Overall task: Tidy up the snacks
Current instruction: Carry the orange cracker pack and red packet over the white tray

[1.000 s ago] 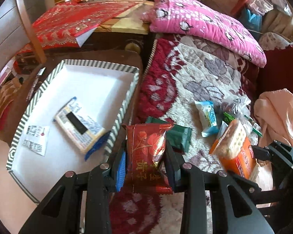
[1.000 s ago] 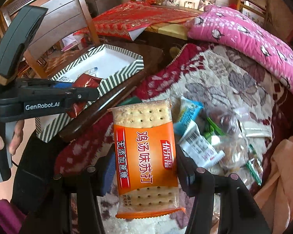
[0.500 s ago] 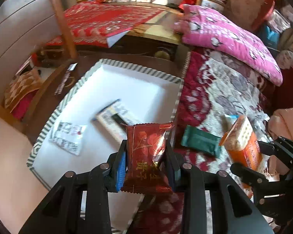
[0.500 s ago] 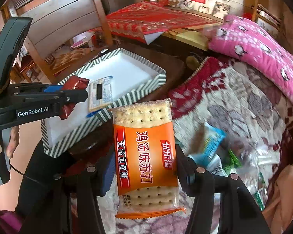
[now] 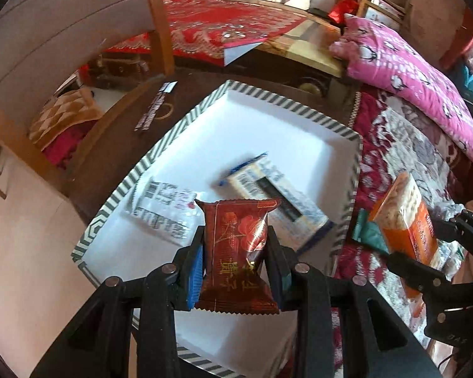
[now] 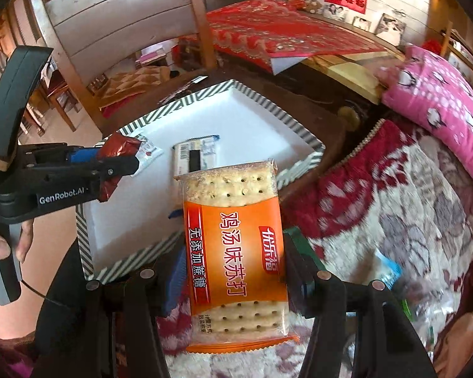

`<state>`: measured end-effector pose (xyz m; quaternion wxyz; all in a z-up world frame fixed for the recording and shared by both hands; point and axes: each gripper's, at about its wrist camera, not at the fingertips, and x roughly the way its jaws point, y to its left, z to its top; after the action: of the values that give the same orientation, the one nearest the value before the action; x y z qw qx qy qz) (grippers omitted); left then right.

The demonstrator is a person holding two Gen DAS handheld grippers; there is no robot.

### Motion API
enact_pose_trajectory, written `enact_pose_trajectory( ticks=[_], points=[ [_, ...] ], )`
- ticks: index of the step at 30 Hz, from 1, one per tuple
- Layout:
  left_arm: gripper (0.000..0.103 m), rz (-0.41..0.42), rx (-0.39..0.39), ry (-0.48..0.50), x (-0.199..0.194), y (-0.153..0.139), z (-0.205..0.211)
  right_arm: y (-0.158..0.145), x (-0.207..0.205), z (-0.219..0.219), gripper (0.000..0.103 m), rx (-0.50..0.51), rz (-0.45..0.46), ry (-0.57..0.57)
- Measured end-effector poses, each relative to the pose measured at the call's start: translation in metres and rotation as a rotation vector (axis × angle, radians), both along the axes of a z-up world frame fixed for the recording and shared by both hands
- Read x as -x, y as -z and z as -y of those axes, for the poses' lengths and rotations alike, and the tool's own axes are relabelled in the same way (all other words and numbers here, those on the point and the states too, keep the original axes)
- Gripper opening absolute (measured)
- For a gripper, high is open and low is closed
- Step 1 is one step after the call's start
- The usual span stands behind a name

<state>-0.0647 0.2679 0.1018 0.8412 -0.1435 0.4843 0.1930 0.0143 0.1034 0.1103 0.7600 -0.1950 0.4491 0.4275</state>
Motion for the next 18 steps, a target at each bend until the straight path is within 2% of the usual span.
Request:
enact_pose_trajectory(
  ticks=[18],
  points=[
    [0.033, -0.037, 0.004, -0.063, 0.001, 0.026, -0.031, 0.017, -0.016, -0.066, 0.059, 0.024, -0.036, -0.077]
  ],
)
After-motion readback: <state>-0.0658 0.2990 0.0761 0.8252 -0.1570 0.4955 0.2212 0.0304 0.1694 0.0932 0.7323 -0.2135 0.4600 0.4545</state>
